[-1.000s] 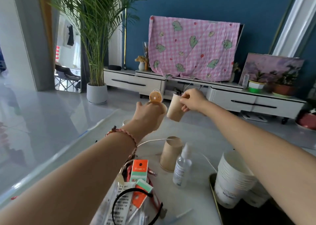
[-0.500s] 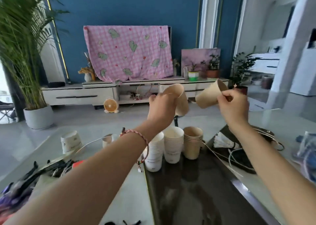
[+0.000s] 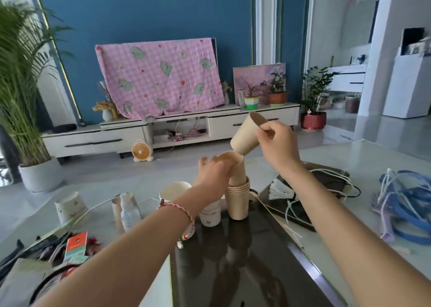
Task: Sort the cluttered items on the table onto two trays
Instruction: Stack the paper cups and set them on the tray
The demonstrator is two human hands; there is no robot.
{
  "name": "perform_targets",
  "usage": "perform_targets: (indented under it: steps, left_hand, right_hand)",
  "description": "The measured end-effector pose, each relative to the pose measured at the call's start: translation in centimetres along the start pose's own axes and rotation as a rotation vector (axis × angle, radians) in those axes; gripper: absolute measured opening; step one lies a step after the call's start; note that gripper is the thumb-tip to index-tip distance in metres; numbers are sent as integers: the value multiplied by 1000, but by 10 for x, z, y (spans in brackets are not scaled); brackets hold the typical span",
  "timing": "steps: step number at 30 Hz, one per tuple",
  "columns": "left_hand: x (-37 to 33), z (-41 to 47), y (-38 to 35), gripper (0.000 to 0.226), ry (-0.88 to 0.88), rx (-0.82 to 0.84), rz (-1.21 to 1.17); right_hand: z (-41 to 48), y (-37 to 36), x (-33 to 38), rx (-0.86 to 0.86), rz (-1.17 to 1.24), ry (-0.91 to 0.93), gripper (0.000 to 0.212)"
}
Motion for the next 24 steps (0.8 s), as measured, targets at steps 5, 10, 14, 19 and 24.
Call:
perform_targets:
  steps: [5, 10, 14, 19, 24]
  left_hand:
    - [5, -6, -11, 35, -11, 112, 22]
    - [32, -11, 7, 35, 133, 31, -57]
    - [54, -27, 14, 32, 174, 17, -24]
    - [69, -42, 24, 34, 182, -32, 51]
    - [98, -56, 40, 34, 209, -39, 132]
  right_hand:
    - [-7, -11, 4, 82, 17, 37, 14]
    - [-21, -28, 1, 257, -56, 51, 15]
    - [-43, -47, -17, 399, -148, -12, 15]
    - [-51, -53, -21, 485, -277, -40, 29]
    - [-47, -59, -1, 473, -233, -11, 30]
Point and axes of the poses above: each hand's wrist, its own z-axis towards the middle knuckle, its own y-axis out of the back of the hand, x = y × z, the point moved 8 cm from there along z, towards the middle knuckle, and after that the axes turned 11 degrees about z, right-handed, at the moved point
